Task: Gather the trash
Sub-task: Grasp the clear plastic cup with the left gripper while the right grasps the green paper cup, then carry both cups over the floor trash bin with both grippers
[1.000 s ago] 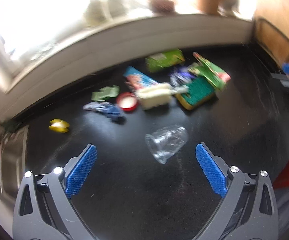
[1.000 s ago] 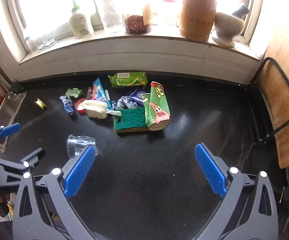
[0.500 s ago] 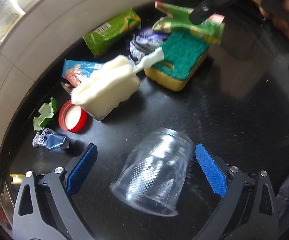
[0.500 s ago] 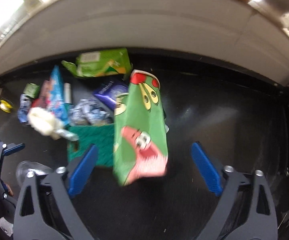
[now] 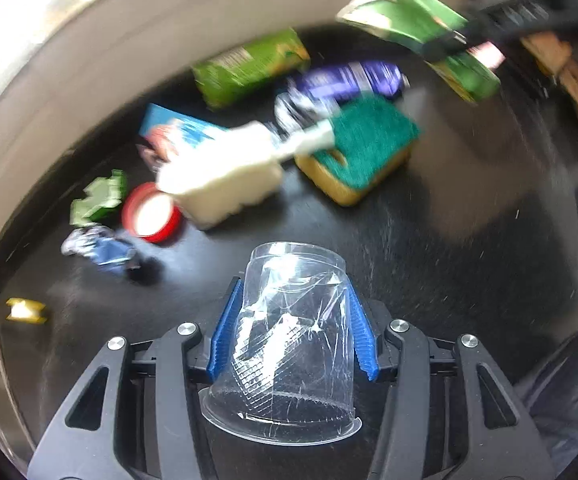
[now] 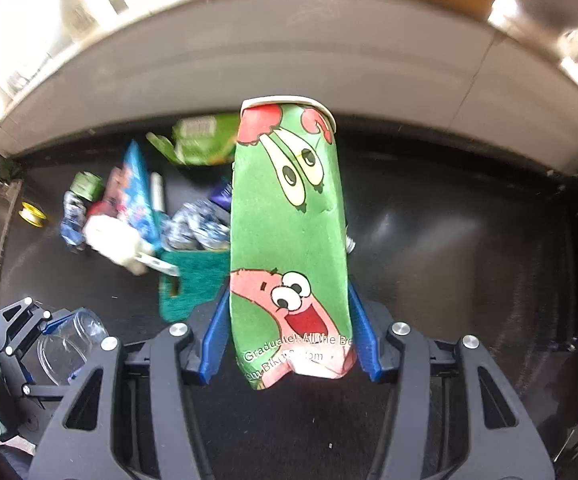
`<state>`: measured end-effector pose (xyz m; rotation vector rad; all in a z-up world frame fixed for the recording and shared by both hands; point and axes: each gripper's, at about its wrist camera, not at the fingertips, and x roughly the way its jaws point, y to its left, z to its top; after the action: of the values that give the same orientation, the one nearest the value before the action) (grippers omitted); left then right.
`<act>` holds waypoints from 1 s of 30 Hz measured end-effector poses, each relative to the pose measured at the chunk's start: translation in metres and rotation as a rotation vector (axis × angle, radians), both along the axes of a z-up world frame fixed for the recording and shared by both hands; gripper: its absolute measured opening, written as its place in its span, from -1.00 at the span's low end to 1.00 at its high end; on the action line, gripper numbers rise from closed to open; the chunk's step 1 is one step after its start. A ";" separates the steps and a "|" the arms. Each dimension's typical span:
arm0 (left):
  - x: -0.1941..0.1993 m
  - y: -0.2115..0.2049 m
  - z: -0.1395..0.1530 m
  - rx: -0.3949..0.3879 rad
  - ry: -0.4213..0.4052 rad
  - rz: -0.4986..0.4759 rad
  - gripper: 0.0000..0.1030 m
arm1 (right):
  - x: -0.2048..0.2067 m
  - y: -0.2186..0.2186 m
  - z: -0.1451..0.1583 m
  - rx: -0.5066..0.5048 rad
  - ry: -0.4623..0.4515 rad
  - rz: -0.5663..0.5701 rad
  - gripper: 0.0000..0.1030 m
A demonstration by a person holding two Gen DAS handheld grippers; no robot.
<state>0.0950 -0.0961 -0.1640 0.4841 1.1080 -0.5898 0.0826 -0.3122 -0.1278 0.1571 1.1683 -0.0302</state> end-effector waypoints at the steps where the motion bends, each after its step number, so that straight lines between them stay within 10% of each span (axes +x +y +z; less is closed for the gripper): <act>1: -0.001 0.002 0.012 -0.015 -0.010 0.031 -0.05 | -0.004 0.001 0.006 -0.009 -0.015 -0.001 0.03; 9: -0.016 0.021 0.080 -0.077 -0.041 0.277 -0.05 | -0.068 0.029 0.039 -0.025 -0.062 0.023 0.03; 21: -0.055 0.056 0.107 -0.098 -0.110 0.408 -0.05 | -0.108 0.070 0.061 -0.042 -0.104 0.116 0.04; 30: -0.093 0.172 0.123 -0.099 -0.188 0.646 -0.05 | -0.099 0.208 0.087 0.009 -0.166 0.384 0.04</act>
<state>0.0018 0.0760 -0.0411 0.0749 0.9775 -0.0290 -0.0163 -0.1038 -0.0411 -0.0583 1.0168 0.3207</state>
